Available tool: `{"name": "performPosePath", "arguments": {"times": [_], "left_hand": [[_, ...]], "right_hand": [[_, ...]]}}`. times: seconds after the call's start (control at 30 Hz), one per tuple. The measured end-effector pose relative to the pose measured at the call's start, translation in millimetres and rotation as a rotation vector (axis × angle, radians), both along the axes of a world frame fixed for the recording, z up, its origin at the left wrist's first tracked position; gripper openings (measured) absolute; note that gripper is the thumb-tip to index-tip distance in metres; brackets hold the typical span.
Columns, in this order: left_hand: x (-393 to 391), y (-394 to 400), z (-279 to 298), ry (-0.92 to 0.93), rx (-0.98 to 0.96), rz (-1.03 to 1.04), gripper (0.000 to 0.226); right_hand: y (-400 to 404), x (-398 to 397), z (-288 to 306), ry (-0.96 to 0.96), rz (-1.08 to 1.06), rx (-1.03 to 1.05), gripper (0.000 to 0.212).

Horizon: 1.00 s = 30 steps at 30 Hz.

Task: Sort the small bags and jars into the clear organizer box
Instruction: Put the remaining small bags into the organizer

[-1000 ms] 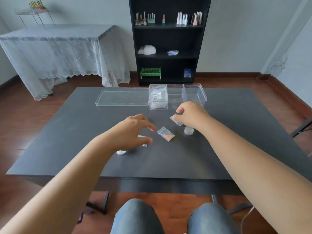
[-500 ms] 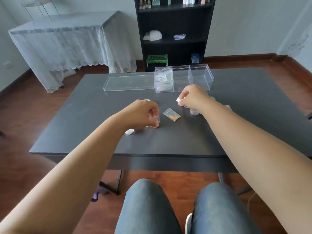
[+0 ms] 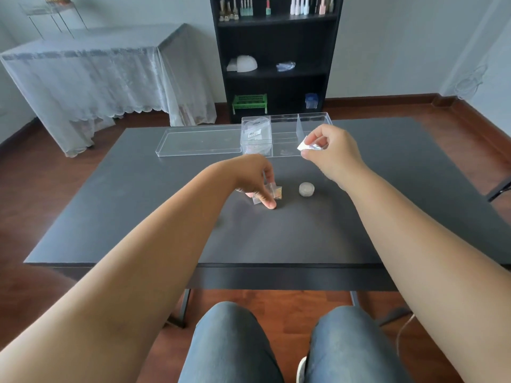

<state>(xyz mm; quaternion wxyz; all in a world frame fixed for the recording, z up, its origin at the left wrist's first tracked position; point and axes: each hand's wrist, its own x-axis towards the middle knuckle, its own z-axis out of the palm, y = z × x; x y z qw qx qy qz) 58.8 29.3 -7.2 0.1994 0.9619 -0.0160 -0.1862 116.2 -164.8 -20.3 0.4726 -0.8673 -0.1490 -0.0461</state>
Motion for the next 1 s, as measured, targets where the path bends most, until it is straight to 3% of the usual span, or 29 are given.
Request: {"name": "performPosePath", "arguments": {"times": [0.3,0.43,0.57,0.73,0.87,1.0], "left_hand": [[-2,4,-2,0.024,-0.026,0.010,0.038],[-6,6,-6,-0.031,-0.064,0.053,0.043],[-11,9,-14,-0.082,-0.140,0.100,0.043],[-12,12,-19,-0.198,-0.240,0.200,0.039],[-5,8,-18,-0.352,-0.358,0.296,0.034],[0,1,-21,-0.367,-0.405,0.359,0.030]], "right_hand": [[-2,10,4,0.026,-0.083,0.156,0.014],[12,27,22,0.051,-0.047,0.218,0.010],[31,43,27,0.076,0.015,0.130,0.007],[33,42,27,0.014,-0.028,0.067,0.020],[-2,25,23,-0.085,-0.076,0.052,0.013],[-62,8,9,0.053,-0.096,-0.066,0.013]]}}
